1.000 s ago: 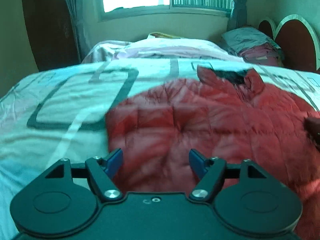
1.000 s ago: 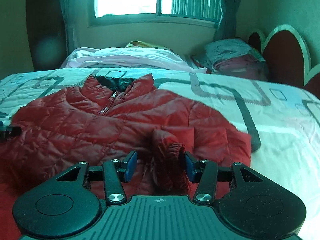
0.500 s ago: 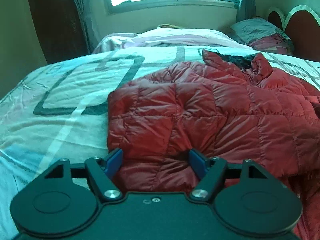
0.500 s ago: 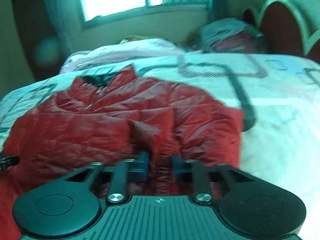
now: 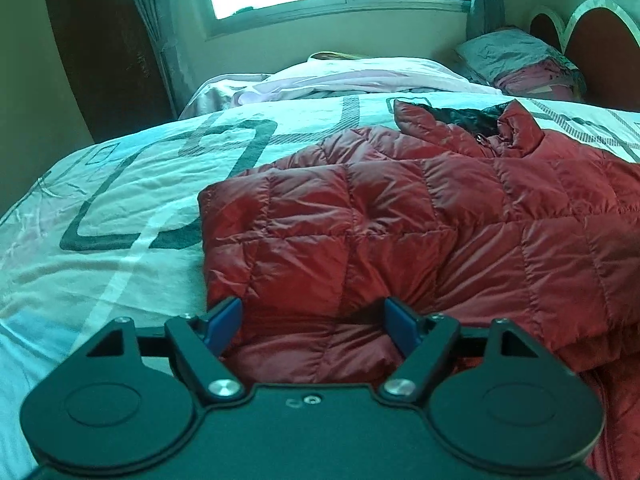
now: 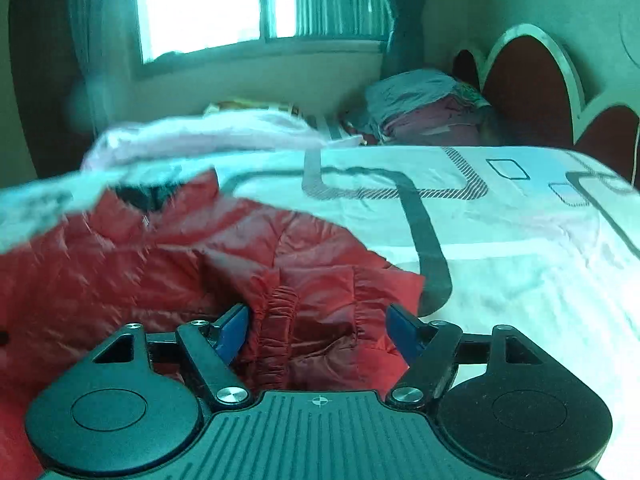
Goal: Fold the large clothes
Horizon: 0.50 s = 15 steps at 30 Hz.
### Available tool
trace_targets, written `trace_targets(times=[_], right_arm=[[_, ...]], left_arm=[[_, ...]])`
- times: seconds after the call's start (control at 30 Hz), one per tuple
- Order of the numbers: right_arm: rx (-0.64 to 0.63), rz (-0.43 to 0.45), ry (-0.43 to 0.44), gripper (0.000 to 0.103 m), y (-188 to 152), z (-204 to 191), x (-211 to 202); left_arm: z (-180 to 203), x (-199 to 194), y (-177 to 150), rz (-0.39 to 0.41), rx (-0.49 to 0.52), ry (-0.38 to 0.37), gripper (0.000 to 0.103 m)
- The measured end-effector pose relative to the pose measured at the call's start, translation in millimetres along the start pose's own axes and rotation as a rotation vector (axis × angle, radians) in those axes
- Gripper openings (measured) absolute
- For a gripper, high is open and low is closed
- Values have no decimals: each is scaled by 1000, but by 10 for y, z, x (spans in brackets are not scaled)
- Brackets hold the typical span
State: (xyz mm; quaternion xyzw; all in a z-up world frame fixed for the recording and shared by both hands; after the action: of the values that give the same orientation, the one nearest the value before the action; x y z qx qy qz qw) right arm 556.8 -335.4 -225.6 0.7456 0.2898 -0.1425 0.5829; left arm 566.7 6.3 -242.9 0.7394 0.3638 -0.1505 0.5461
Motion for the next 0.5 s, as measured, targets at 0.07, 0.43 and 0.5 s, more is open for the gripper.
trace_targets(times=[0.07,0.43,0.5], right_arm=[[-32,43,-7,73,-2,-94,-179],[119,86,-66,73,9,98,-873],[102,66,-59,73,-150,-27,-1031]], left_arm=[[-50,-105,32,18,-7,-3,77],[-296,-474,-21,74,-24,-73,78],[-384,-576,-113,62,-30,-84,79]])
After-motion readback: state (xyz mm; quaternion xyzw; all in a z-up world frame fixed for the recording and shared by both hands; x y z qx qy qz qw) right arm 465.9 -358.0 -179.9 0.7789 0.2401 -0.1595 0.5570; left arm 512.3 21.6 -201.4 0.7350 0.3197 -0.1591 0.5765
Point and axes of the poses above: each gripper's, at about its wrist camera, not at the fingertips, and x roughly the way its jaws point, z to its right, y to its top, the point moved 8 cm from there along x, roughly the way its jaws point, and after that the axes turned 15 degrees about y, right-handed, at the moved point
